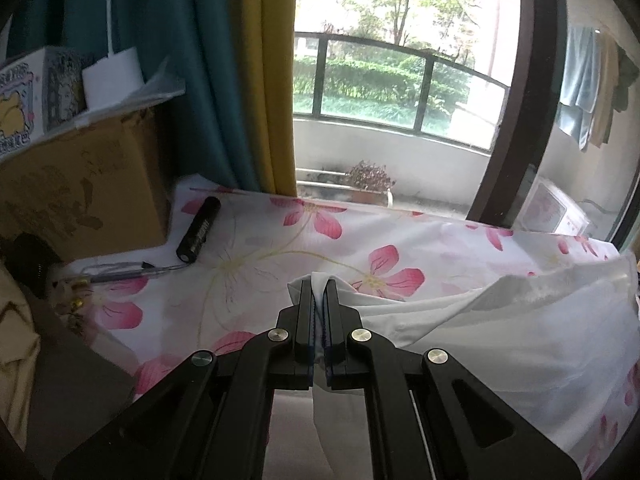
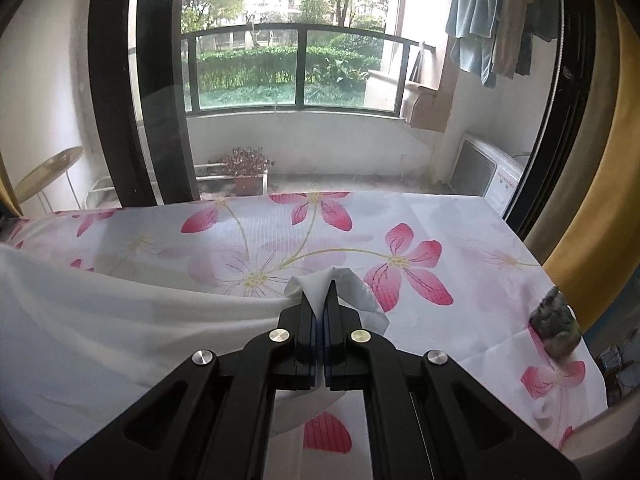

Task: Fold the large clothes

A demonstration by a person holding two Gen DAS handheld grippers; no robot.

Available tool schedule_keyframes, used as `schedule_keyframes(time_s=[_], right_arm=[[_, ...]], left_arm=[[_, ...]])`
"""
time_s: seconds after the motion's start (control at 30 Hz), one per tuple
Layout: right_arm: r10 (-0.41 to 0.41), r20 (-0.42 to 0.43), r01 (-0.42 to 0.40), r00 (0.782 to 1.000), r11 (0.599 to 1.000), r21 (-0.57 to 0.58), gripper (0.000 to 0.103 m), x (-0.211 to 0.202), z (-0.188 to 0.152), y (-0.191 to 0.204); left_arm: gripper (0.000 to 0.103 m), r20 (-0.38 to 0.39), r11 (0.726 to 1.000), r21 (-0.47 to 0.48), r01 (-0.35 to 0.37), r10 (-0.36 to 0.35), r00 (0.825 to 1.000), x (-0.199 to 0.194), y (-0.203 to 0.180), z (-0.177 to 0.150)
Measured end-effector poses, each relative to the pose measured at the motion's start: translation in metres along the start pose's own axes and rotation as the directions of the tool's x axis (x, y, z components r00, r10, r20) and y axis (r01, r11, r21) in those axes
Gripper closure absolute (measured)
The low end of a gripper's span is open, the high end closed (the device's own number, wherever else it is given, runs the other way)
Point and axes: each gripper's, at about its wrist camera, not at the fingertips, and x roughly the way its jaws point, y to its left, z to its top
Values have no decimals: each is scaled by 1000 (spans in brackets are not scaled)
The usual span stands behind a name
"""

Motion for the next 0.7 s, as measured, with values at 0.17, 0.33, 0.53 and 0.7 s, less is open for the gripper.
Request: schedule_keyframes(time_s=[0.17, 0.33, 0.53, 0.7], right_arm=[[-21, -35, 21, 999, 1000, -4, 101, 14, 0, -1], [-81, -48, 79, 996, 996, -36, 79, 15, 1, 1], [-140, -1, 140, 990, 990, -18, 50, -11, 7, -6], [-115, 93, 122, 989, 990, -75, 49, -52, 8, 11]], left_arm=[[97, -72, 1000, -27, 2, -4, 997, 22, 1, -5], [54, -54, 999, -38, -33, 31, 998, 19, 5, -2], [51, 12, 999, -35, -8, 9, 1000, -8, 1, 7], [49, 37, 996, 45, 75, -76, 996, -34, -25, 4]])
